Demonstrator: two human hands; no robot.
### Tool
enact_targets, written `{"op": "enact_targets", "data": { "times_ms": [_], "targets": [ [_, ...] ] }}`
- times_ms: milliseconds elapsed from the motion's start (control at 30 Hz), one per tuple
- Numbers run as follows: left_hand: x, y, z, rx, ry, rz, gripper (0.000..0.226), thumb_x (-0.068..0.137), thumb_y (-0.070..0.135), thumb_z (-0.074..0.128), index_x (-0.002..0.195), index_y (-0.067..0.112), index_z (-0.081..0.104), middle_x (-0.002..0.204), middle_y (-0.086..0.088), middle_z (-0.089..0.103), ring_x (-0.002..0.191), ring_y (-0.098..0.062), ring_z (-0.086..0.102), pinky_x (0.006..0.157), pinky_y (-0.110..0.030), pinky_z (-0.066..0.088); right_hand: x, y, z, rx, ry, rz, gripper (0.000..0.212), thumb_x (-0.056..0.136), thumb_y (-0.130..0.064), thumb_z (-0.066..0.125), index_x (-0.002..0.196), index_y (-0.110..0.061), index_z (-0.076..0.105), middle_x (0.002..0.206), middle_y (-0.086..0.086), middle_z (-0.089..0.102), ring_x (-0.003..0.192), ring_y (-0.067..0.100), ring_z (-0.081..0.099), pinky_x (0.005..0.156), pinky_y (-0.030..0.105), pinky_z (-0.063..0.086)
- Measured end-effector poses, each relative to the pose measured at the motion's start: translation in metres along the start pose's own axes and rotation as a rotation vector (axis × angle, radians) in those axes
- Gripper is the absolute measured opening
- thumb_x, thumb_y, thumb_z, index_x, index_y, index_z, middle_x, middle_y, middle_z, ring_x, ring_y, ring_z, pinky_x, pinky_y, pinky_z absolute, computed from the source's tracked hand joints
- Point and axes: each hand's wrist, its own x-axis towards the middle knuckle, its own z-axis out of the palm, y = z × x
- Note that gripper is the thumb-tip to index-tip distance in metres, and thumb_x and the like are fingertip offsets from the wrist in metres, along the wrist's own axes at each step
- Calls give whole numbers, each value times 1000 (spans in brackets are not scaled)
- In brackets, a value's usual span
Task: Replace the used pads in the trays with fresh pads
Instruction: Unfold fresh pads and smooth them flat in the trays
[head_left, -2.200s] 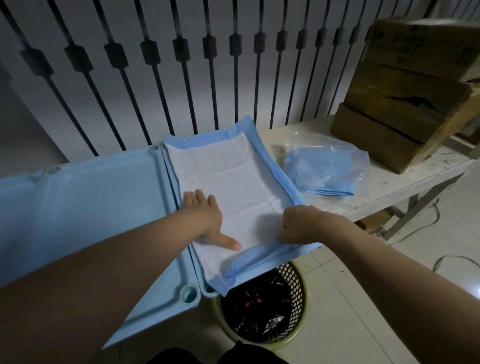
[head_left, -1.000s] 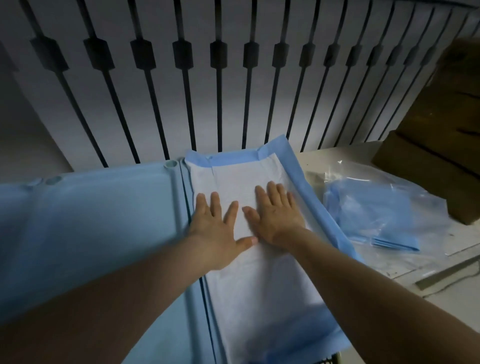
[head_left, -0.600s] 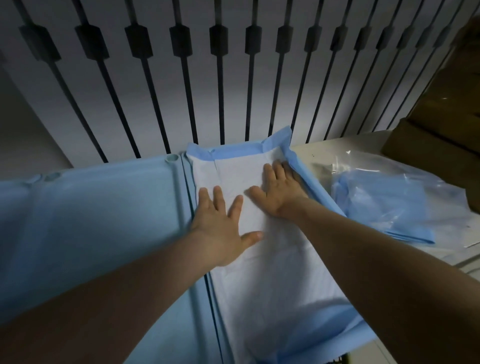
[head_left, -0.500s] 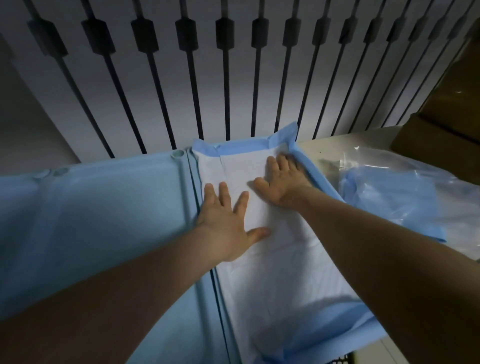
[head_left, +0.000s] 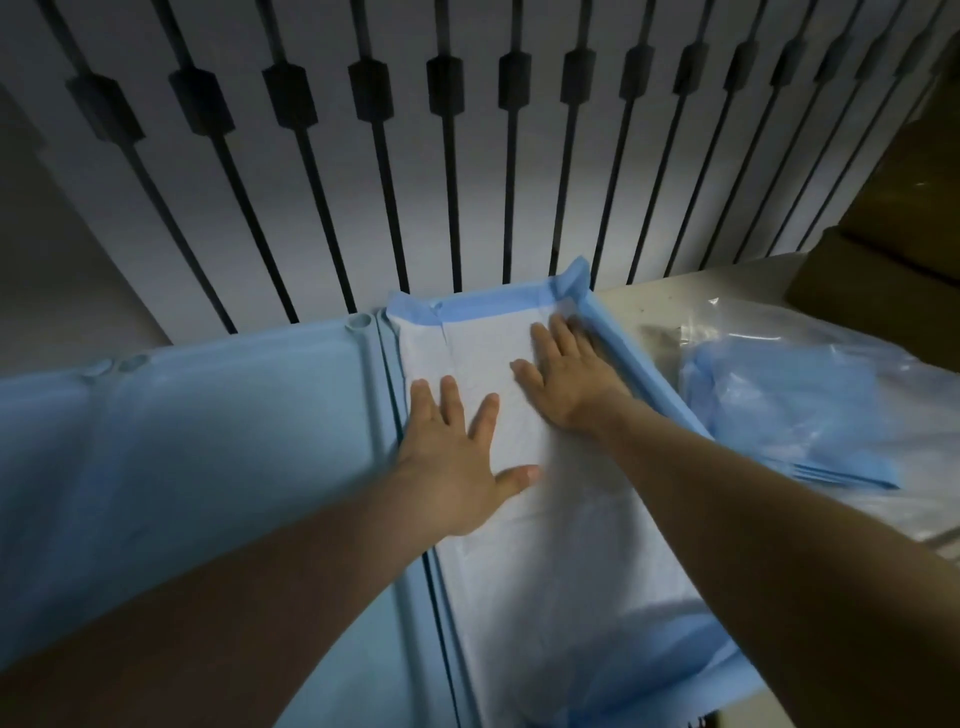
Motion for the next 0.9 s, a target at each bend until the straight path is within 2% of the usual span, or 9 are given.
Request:
{"op": "enact_targets", "data": {
  "times_ms": [167,333,433,500,567,600,700,767,900],
  "targets": [
    [-4,-1,-3,-29,-1,-4,92,81,78,-6,150,19,-21,155,-28,-15,144,-45,-14,116,-57,-9,-59,2,3,-30,-46,-25,67,98,-59,7,154,-26,-9,161,3,-19,146,23,-23,115,41,-17],
    [-12,-1,-8,-39,-12,-9,92,82,78,-5,150,19,-21,155,-28,-15,144,-45,-11,117,-54,-7,-114,-2,5,-77,-70,-9,70,96,-60,2,153,-23,-13,159,6,-22,145,26,-26,119,49,-10],
    [-21,4,-8,-75,7,-24,86,89,72,0,152,16,-13,157,-27,-10,146,-43,-5,118,-51,-4,-137,-6,5,-89,-85,0,70,96,-59,2,153,-21,-12,160,9,-21,145,28,-24,119,48,-9],
    [-31,10,-8,-74,47,-8,76,96,62,9,154,14,0,159,-24,2,146,-41,7,119,-50,5,-142,-6,3,-78,-106,2,69,98,-58,7,154,-21,-8,161,8,-18,146,29,-21,120,48,-7],
    [-42,17,-9,-67,129,49,64,99,53,20,150,13,21,155,-18,22,139,-36,26,114,-46,22,-141,-4,-2,-39,-119,0,67,99,-55,19,154,-21,4,162,9,-5,148,32,-10,121,49,0],
    [-48,19,-9,-84,145,81,59,99,49,25,147,14,28,152,-15,29,135,-33,33,111,-43,28,-140,-4,-6,-16,-120,-9,64,98,-54,28,151,-21,14,160,9,7,148,34,1,120,49,8],
    [-58,23,-11,-168,53,117,58,99,48,31,146,14,30,150,-14,30,135,-32,33,107,-41,32,-147,-5,-21,89,-103,4,53,93,-46,46,140,-21,38,140,5,40,132,29,36,110,44,33],
    [-58,24,-14,-189,-3,115,60,99,50,32,147,15,27,151,-13,28,135,-32,32,106,-41,33,-160,-2,-31,198,1,57,51,93,-39,51,139,-18,44,140,5,46,129,29,42,108,42,36],
    [-56,27,-19,-205,-52,108,60,99,49,33,148,15,26,152,-12,25,135,-32,31,105,-41,35,-189,23,-55,310,420,212,49,91,-32,57,137,-16,49,133,8,51,121,29,44,102,39,37]
  ]
}}
